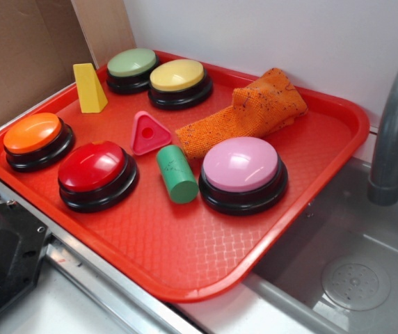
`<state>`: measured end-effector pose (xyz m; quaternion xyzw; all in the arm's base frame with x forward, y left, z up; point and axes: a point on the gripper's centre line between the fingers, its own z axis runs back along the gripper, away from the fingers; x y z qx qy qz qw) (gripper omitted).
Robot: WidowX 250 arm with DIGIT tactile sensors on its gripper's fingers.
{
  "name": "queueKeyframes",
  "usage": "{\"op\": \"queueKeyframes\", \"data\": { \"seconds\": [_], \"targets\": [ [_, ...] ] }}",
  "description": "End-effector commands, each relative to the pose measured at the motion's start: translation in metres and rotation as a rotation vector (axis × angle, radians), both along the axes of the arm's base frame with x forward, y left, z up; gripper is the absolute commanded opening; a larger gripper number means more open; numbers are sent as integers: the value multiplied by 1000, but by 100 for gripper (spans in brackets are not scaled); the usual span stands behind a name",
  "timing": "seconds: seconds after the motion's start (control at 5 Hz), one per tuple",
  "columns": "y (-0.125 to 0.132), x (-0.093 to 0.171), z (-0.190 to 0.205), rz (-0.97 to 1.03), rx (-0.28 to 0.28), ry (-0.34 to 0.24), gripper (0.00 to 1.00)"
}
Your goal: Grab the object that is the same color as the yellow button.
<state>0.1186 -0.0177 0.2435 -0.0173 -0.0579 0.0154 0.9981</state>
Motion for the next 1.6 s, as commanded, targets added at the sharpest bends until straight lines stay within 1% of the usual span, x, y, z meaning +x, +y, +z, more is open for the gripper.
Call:
{"op": "queueKeyframes", "data": {
  "seconds": [0.0,0.2,0.4,0.6,0.8,1.0,1.2,1.4],
  "targets": [
    [0,0,0,0,0,0,100],
    [11,20,-18,10,32,-49,100],
    [25,38,-32,27,54,-81,100],
    [47,61,-49,105,79,-130,100],
    [71,85,-70,180,53,-198,100],
    [94,101,-93,296,46,-241,100],
    [112,108,-113,395,68,-262,100],
    [130,119,-136,490,112,-277,100]
  ]
}}
